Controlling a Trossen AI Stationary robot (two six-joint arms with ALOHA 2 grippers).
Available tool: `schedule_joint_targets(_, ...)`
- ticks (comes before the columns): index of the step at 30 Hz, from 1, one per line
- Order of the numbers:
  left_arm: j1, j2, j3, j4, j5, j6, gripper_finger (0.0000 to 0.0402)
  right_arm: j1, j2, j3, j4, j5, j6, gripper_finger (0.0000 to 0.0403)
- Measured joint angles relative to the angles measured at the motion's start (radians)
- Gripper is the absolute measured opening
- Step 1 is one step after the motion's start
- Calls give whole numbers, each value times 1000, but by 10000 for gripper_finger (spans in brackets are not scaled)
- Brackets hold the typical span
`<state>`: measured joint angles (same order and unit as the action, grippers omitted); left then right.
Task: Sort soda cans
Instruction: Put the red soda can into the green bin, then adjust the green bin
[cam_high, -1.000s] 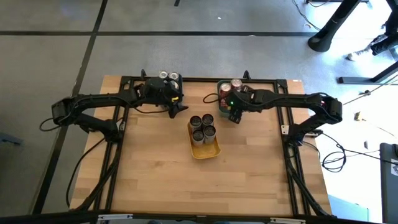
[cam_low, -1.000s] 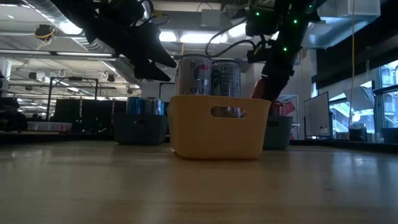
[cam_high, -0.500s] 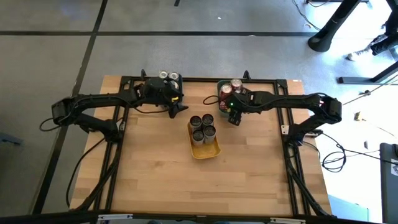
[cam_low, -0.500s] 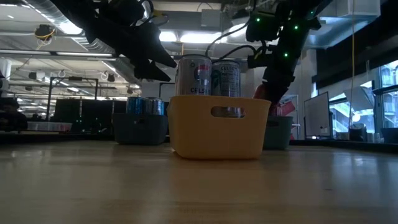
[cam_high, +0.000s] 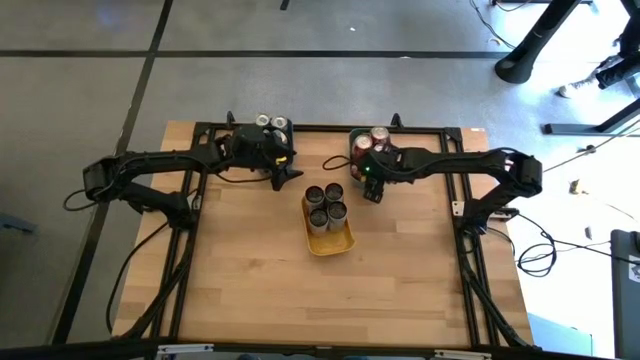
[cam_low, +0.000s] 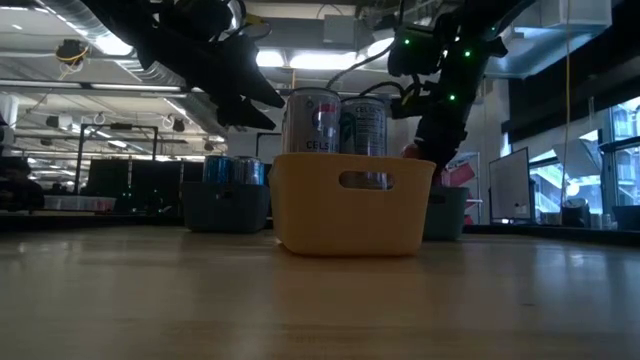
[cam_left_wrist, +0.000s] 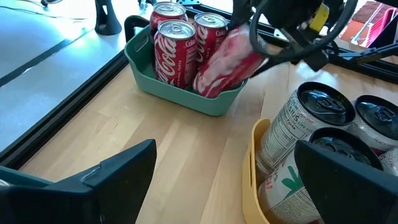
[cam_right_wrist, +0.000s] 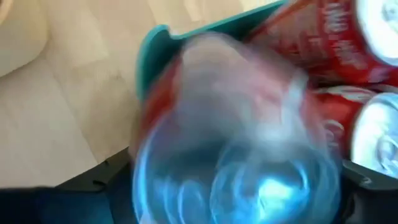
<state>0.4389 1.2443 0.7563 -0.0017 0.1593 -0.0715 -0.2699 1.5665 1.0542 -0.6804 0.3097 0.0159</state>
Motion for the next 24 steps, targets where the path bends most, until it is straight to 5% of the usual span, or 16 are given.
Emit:
schedule_joint_targets(8,0,0,0,0,0,0,370,0,5,-5,9,2,-13,364)
schedule_joint_targets(24,0,0,0,-3,0,8,370,115,-56,141,-275,-14,6,323)
